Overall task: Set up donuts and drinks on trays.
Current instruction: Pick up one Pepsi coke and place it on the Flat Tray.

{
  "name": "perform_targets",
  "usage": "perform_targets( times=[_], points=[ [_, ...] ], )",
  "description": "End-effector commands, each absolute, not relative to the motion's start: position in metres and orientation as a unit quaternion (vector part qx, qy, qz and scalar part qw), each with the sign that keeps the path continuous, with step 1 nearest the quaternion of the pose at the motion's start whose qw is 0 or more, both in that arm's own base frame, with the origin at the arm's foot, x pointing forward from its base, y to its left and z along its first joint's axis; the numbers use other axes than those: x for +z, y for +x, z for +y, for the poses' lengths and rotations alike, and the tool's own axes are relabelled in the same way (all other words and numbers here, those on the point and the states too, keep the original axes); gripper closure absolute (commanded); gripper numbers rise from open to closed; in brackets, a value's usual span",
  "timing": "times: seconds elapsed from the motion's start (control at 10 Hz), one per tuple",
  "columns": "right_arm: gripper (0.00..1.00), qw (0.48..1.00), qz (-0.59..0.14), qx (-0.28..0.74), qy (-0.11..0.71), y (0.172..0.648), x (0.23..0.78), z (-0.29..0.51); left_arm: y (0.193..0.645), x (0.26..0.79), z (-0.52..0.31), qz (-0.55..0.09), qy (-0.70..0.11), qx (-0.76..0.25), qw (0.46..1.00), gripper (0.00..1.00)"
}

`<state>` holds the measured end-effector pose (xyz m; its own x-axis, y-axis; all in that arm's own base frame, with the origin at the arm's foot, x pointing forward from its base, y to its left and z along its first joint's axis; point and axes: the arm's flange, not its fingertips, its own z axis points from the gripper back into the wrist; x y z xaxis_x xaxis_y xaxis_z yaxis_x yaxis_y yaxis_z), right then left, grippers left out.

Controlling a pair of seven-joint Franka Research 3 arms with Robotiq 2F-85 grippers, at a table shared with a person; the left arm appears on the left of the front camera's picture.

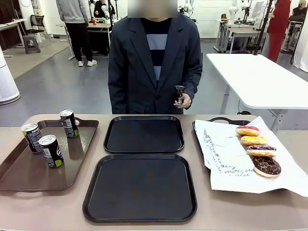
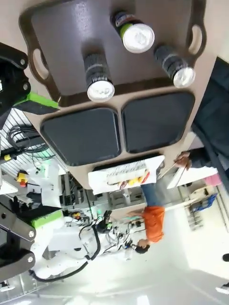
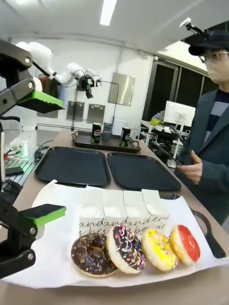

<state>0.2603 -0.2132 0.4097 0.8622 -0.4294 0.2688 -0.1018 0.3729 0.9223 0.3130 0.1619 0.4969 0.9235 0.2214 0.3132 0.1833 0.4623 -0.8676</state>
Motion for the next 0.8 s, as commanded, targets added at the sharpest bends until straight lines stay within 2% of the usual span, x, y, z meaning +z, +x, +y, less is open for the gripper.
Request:
perform_targets(
  times=[0.0,0.1,0.2,0.7],
  points=[
    [0.00,0.791,-0.252,-0.104,0.548,0.264,0.413,-0.216,0.313,0.502,0.171,-0.196,-0.498,0.037,0.844,0.00],
    [0.00,0.795,-0.267,-0.104,0.535,0.270,0.415,-0.210,0.317,0.499,0.170,-0.186,-0.473,0.046,0.860,0.00],
    [0.00,0.792,-0.243,-0.112,0.549,0.259,0.410,-0.219,0.312,0.498,0.169,-0.199,-0.510,0.023,0.837,0.00],
    [0.00,0.792,-0.243,-0.112,0.549,0.259,0.410,-0.219,0.312,0.498,0.169,-0.199,-0.510,0.023,0.837,0.00]
  ],
)
